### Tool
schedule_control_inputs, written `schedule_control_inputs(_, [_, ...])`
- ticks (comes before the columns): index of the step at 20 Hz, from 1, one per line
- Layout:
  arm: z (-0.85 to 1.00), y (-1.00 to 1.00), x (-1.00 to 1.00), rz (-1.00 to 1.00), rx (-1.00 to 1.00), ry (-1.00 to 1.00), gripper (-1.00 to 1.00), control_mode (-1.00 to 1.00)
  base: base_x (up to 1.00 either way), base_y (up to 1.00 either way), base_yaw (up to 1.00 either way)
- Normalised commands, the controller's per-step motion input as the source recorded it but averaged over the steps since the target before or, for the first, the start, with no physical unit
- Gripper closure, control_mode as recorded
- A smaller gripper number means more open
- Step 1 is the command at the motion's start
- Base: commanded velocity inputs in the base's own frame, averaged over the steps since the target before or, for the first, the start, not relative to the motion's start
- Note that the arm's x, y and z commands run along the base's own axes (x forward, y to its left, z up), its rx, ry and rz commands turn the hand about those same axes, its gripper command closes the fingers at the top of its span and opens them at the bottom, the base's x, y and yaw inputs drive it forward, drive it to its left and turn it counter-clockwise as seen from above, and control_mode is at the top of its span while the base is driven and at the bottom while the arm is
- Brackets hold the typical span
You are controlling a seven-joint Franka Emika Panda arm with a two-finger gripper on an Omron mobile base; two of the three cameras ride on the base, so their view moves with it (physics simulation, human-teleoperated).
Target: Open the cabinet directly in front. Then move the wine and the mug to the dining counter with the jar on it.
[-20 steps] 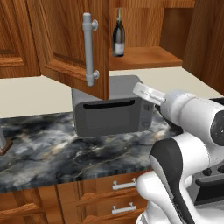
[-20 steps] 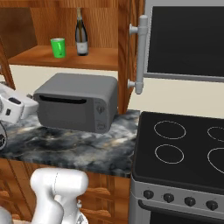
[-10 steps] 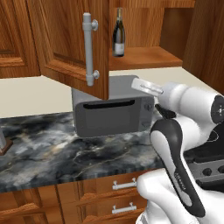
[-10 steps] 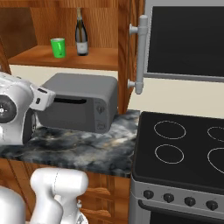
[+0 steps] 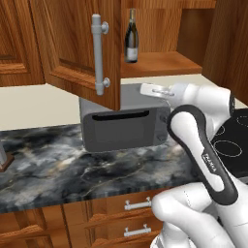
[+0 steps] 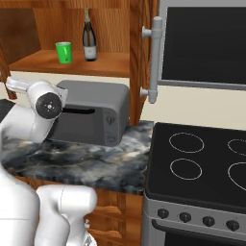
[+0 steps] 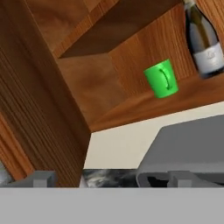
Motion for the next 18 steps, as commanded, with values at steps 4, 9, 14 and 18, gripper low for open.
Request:
schedule_control_inputs(4, [0.00, 0.51, 0.39, 0.26, 0.00, -0.03, -1.00, -1.00, 0.00, 0.00, 0.00])
schedule_control_inputs(9, [0.00, 0.46, 0.35, 0.28, 0.00, 0.00, -1.00, -1.00, 0.00, 0.00, 0.00])
schedule_control_inputs(14, [0.00, 0.78, 0.35, 0.30, 0.00, -0.02, -1.00, -1.00, 0.00, 0.00, 0.00])
schedule_control_inputs(18, [-0.06, 1.00, 0.05, 0.25, 0.00, -0.07, -1.00, -1.00, 0.00, 0.00, 0.00])
